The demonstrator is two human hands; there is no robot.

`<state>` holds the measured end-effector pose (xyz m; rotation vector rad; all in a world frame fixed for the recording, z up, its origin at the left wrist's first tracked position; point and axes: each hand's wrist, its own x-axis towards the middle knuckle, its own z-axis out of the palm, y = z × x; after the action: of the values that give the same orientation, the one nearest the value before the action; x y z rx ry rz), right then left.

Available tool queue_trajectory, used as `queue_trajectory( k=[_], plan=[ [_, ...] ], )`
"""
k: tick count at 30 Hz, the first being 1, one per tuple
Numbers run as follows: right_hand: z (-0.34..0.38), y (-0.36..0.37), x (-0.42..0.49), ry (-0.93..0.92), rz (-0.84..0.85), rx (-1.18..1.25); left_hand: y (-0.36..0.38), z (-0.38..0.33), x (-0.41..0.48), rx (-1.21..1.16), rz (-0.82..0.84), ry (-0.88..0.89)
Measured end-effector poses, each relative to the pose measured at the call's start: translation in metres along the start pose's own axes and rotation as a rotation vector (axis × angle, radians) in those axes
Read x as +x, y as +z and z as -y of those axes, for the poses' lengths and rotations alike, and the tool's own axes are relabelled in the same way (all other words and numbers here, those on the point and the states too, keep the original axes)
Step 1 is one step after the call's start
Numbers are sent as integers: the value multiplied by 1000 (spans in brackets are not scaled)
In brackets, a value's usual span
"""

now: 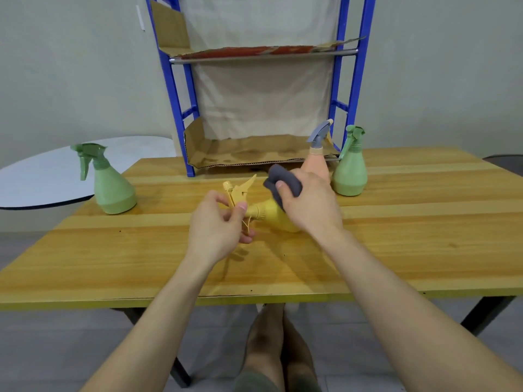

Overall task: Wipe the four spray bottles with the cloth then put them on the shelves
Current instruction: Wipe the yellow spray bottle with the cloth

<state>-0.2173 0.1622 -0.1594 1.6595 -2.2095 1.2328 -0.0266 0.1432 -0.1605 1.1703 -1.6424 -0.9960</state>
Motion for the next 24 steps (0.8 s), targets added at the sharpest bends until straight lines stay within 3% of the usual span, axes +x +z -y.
queue_trajectory(
  k=[2, 4, 6, 9, 11, 12, 13, 15, 18, 20, 24],
  plan=[
    [8, -5, 12, 20, 76, -129, 4, -2, -2, 41, -12, 78],
    [14, -6, 11, -132, 100, -229, 6, -4, -6, 89, -15, 151],
    [12, -7, 6, -211, 174, -95, 6, -3, -10, 118, -14, 180],
    [-11, -14, 22, 40, 232, 59, -2, -2, -10, 128, -44, 155],
    [-24, -15, 24, 239, 164, 48, -7, -3, -7, 138, -44, 107],
    [-24, -13, 16, 251, 95, 11, -7, -3, -4, 131, -37, 83],
    [-20, -7, 3, 182, 5, -43, -6, -3, 0, 113, -23, 52],
    [-3, 6, -27, -124, -120, -145, -2, 2, 9, 5, 17, -47],
    [-6, 19, -47, -562, -57, -131, -5, 16, 17, -200, 88, -235],
    [-21, 18, -42, -636, -2, -102, -12, 22, 16, -288, 141, -312],
    [-31, 10, -37, -512, 32, -27, -16, 20, 18, -349, 163, -325]
  ],
)
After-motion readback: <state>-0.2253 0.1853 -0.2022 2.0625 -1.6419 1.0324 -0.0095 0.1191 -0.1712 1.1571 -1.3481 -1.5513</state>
